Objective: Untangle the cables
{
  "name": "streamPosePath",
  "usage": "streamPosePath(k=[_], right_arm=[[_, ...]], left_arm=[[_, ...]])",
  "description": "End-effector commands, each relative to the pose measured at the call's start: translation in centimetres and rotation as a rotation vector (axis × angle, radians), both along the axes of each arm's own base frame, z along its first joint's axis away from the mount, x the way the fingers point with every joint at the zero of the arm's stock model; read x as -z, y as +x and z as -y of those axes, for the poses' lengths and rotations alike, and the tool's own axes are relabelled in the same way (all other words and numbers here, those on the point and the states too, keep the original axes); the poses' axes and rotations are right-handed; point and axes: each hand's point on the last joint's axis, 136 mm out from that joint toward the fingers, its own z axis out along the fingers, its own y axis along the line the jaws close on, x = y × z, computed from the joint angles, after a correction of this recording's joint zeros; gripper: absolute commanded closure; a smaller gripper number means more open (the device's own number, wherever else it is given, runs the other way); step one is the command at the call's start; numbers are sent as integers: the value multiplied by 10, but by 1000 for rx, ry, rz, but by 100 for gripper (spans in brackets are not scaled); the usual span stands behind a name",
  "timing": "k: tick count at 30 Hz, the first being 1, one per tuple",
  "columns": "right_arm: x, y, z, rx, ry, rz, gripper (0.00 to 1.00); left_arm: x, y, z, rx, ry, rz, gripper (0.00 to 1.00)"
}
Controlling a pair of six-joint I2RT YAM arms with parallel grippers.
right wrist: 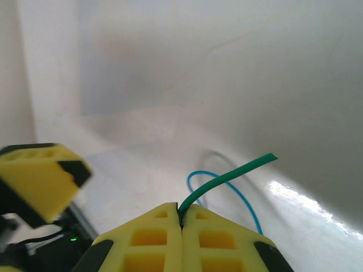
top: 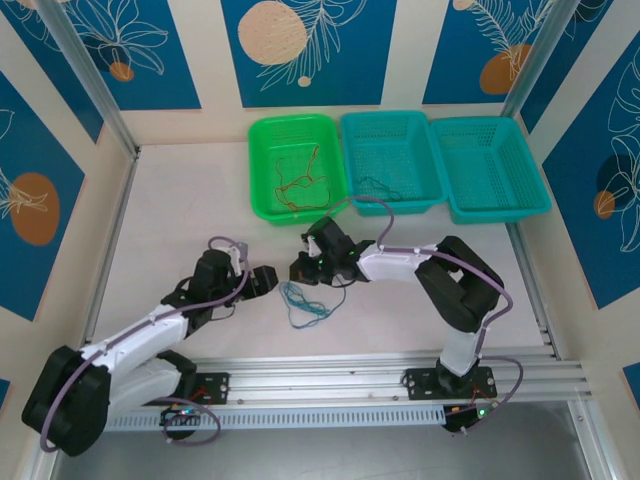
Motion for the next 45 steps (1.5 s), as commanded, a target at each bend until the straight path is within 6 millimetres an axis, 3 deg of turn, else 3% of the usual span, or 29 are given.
streamPosePath(k=[1, 6, 11, 13, 18, 22, 29, 35, 42, 45], right_arm=[[-45, -7, -17, -49, 189, 7, 100], [-69, 5, -3, 22, 239, 41, 100], [-84, 7, -2, 29, 263, 68, 100], [-84, 7, -1, 30, 259, 66, 100], [-80, 9, 10, 63, 230, 75, 100], [-84, 16, 34, 116, 231, 86, 100], [-93, 39, 111, 321, 189, 131, 100], [-98, 45, 177, 508, 188, 156, 100], [-98, 37, 203, 571, 180, 151, 100], [-103, 35, 199, 547, 205, 154, 100]], left_arm=[[-30, 8, 24, 55, -177, 21, 28], [-31, 13, 31, 55, -208, -11, 45], [-36, 16, 35, 56, -244, 6, 88], [-34, 16, 32, 47, -233, 12, 100], [-26, 14, 21, 10, -171, 19, 100], [-8, 10, 0, -67, -64, -10, 100], [15, 4, -31, -164, 55, -36, 100], [24, 2, -51, -220, 125, -40, 100], [21, 5, -61, -212, 211, -10, 100], [1, 10, -49, -112, 221, 60, 83]])
